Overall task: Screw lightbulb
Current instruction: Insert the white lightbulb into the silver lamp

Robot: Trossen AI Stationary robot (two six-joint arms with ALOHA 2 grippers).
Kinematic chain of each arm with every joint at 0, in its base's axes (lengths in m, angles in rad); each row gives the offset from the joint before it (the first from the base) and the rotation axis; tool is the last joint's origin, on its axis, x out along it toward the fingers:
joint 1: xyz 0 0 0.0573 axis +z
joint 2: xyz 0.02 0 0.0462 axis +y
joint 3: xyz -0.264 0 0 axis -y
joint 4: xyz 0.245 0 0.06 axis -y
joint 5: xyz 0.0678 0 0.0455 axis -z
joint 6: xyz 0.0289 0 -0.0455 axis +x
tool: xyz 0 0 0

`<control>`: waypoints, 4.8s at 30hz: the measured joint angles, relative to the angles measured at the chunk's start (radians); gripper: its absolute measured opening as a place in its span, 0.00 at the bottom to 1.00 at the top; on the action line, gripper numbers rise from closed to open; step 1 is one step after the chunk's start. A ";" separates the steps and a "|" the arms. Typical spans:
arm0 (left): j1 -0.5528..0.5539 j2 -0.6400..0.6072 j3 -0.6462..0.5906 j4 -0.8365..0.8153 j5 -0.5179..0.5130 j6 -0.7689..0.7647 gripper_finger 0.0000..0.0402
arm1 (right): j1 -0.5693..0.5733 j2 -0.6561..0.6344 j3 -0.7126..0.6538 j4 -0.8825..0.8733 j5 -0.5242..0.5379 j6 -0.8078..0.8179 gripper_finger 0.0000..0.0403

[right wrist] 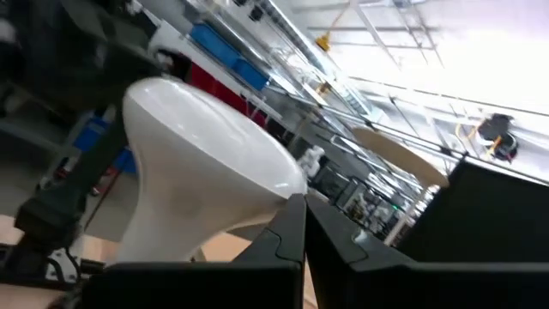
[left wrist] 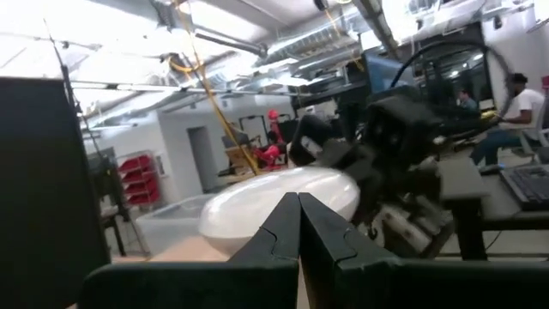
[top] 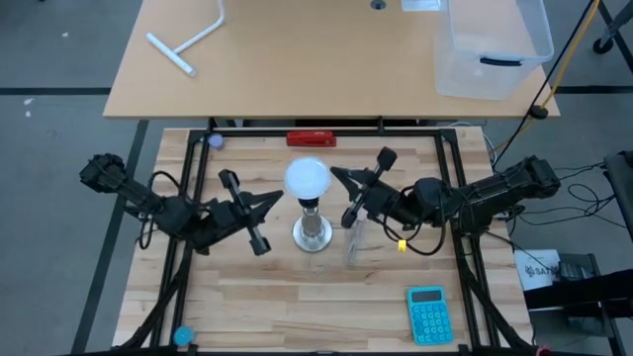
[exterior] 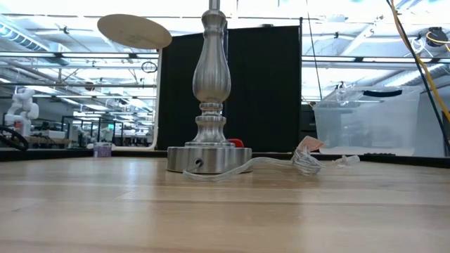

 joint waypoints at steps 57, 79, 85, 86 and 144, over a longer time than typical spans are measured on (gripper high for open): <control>-0.013 -0.002 0.000 -0.014 -0.049 0.019 0.00 | -0.036 0.000 0.000 -0.022 -0.024 0.015 0.00; 0.076 -0.004 0.000 -0.062 -0.052 -0.046 0.00 | 0.025 -0.005 0.000 -0.033 -0.065 -0.008 0.00; 0.132 -0.001 0.002 -0.116 -0.056 -0.125 0.00 | 0.064 0.003 0.000 -0.066 -0.108 -0.008 0.00; 0.141 0.000 0.002 -0.132 -0.052 -0.143 0.00 | 0.069 0.003 0.000 -0.074 -0.111 -0.005 0.00; 0.104 -0.011 0.001 -0.115 -0.017 -0.097 0.00 | 0.005 -0.005 0.001 -0.033 -0.100 -0.011 0.00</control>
